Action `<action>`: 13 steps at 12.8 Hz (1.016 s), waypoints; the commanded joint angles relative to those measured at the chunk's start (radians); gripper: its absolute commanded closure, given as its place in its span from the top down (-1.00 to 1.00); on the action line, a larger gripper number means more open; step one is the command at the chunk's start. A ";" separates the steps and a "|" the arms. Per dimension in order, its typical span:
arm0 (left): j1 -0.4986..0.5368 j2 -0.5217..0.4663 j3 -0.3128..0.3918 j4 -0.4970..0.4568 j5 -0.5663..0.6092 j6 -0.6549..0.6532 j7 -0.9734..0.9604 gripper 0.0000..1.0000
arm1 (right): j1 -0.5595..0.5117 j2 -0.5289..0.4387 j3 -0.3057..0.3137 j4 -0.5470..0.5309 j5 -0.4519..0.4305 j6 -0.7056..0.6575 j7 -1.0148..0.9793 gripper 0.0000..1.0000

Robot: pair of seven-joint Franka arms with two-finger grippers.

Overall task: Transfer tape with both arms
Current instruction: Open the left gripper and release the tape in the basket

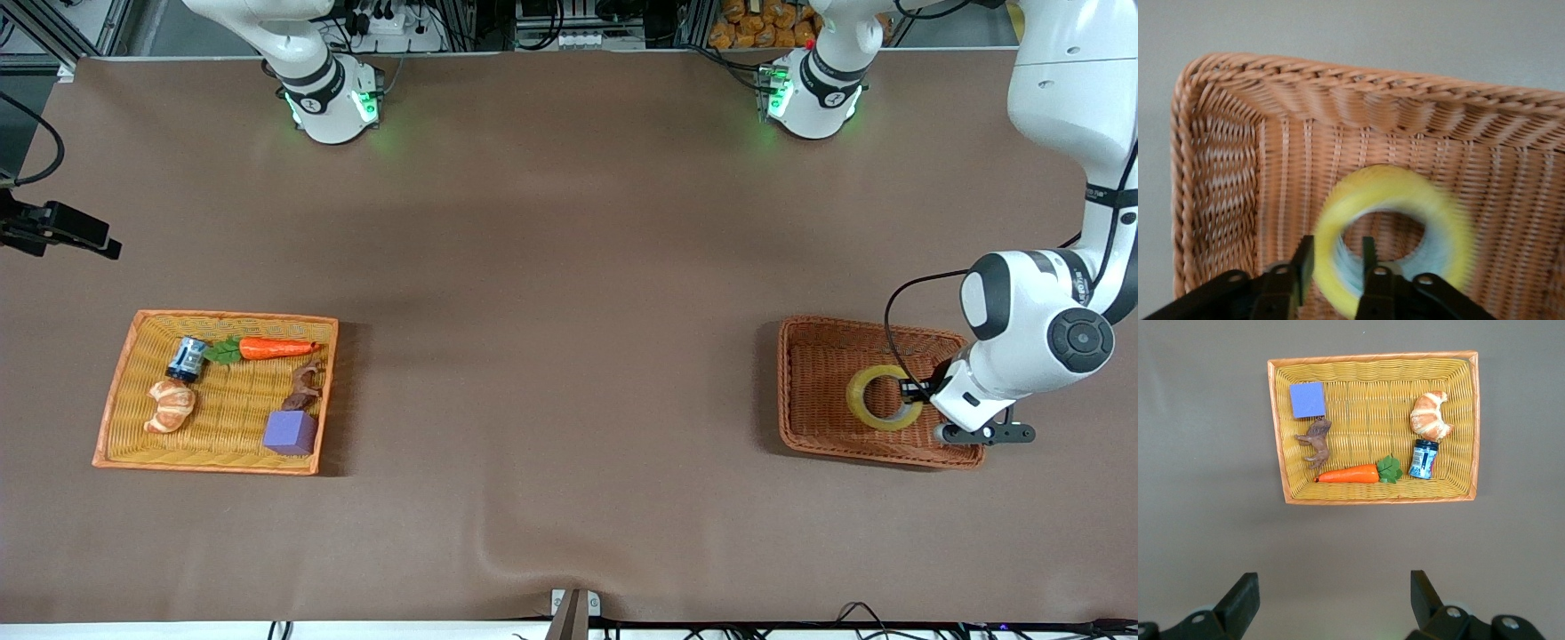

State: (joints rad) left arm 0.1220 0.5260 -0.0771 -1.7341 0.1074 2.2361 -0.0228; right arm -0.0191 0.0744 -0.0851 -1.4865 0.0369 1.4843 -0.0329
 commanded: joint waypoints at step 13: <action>-0.016 -0.429 -0.084 0.245 0.006 -0.562 -0.002 1.00 | 0.014 -0.028 -0.007 -0.028 0.012 0.011 0.010 1.00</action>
State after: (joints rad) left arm 0.1185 0.1393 -0.1565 -1.4863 0.1074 1.7044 0.0029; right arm -0.0181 0.0741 -0.0846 -1.4869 0.0371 1.4859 -0.0329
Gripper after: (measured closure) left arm 0.000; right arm 0.000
